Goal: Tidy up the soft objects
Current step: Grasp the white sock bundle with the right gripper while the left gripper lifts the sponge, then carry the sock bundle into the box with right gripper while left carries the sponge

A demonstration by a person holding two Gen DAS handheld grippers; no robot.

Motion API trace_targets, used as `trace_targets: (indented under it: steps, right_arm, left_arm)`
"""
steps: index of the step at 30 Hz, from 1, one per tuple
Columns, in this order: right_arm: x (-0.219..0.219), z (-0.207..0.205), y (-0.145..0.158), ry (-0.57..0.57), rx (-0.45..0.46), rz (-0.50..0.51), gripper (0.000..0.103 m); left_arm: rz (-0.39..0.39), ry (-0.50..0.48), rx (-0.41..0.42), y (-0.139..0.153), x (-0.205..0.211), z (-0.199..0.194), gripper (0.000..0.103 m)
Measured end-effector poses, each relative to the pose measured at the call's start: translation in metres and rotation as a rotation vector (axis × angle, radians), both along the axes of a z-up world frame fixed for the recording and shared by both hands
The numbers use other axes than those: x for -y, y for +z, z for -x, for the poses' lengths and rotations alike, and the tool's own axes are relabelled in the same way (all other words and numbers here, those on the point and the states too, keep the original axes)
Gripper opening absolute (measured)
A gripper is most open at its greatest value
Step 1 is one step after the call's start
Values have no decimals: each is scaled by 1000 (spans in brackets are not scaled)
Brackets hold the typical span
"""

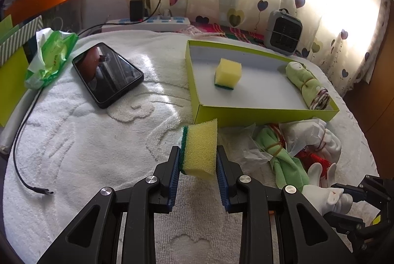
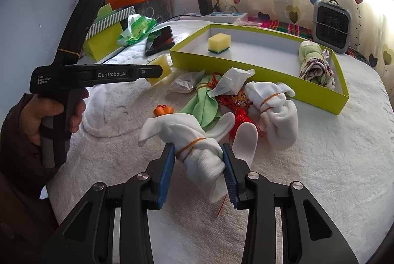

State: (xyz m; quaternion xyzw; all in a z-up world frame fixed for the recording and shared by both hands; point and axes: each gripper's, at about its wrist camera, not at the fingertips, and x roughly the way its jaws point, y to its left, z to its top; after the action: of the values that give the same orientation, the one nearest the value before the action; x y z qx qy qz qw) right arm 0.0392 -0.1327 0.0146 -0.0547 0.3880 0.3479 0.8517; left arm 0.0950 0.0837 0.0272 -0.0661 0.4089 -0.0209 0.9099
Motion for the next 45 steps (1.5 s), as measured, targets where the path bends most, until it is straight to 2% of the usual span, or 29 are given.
trace_targets:
  steps: [18,34,40,45]
  right_arm:
    - [11,2,19,-18,40,-88,38]
    - [19,-11,46,-145,103,-127,38]
    - [19,-31,54,-236,103,-133,38]
    - [16,-45,61,-257,121,-125,38]
  left_arm:
    - [-2,-17,50,24,6,14,26]
    - [2,-37,80,46,10,-5,26]
    - [-1,-53,80,49,15,-19,26]
    - [0,-58,73,49,16,-33,26]
